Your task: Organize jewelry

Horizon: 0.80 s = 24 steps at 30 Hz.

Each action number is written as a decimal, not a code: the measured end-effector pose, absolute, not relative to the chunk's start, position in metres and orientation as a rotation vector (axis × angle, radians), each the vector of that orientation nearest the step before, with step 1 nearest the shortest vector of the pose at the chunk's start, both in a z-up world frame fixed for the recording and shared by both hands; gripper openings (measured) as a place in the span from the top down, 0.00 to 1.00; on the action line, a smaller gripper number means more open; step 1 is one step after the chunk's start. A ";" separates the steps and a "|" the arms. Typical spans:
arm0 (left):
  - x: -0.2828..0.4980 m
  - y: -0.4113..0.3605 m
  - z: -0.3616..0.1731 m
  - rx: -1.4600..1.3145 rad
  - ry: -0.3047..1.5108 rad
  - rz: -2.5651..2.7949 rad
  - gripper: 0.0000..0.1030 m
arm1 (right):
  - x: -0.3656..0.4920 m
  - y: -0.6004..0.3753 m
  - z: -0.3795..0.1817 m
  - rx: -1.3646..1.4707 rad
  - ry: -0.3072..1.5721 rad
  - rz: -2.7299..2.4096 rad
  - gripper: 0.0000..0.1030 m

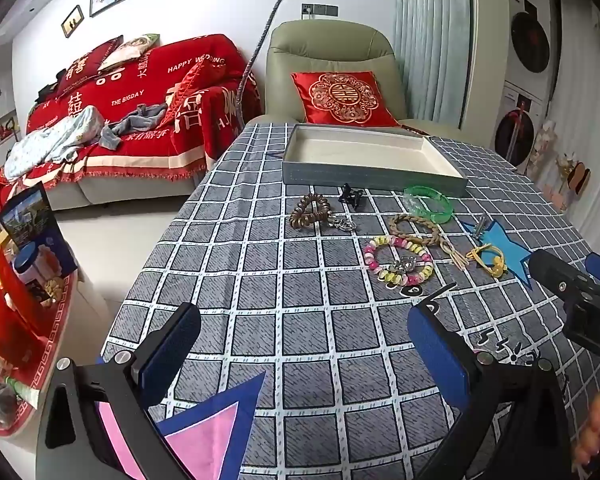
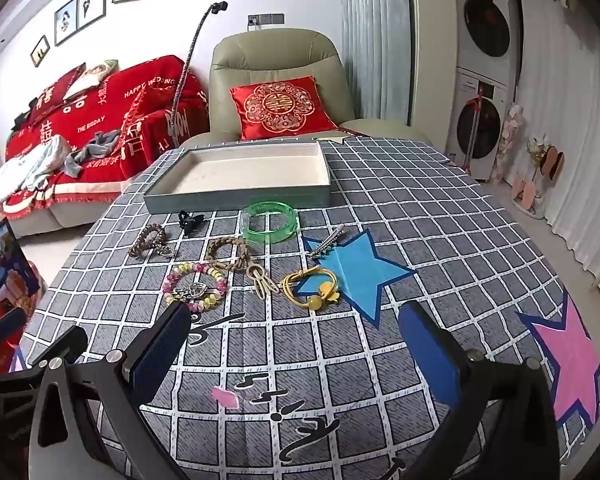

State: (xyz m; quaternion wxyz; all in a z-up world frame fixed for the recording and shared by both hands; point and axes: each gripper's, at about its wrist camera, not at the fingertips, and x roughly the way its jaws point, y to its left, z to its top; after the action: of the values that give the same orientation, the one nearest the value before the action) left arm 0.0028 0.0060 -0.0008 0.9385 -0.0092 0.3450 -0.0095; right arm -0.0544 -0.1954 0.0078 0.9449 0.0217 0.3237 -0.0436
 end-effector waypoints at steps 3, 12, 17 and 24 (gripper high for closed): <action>0.003 0.006 -0.001 -0.020 0.705 -0.020 0.00 | -0.054 -0.196 0.006 0.044 0.656 -0.089 0.00; 0.004 0.006 -0.004 -0.018 0.706 -0.016 0.00 | -0.056 -0.194 0.009 0.043 0.659 -0.090 0.00; 0.003 0.006 -0.004 -0.019 0.707 -0.014 0.00 | -0.054 -0.195 0.007 0.043 0.660 -0.090 0.00; 0.003 0.006 -0.003 -0.019 0.707 -0.014 0.00 | -0.054 -0.195 0.007 0.041 0.658 -0.090 0.00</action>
State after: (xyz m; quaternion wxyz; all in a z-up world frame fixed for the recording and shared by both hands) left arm 0.0032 0.0062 -0.0035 0.9380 -0.0094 0.3464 -0.0070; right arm -0.0543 -0.1946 0.0071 0.9451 0.0201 0.3230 -0.0443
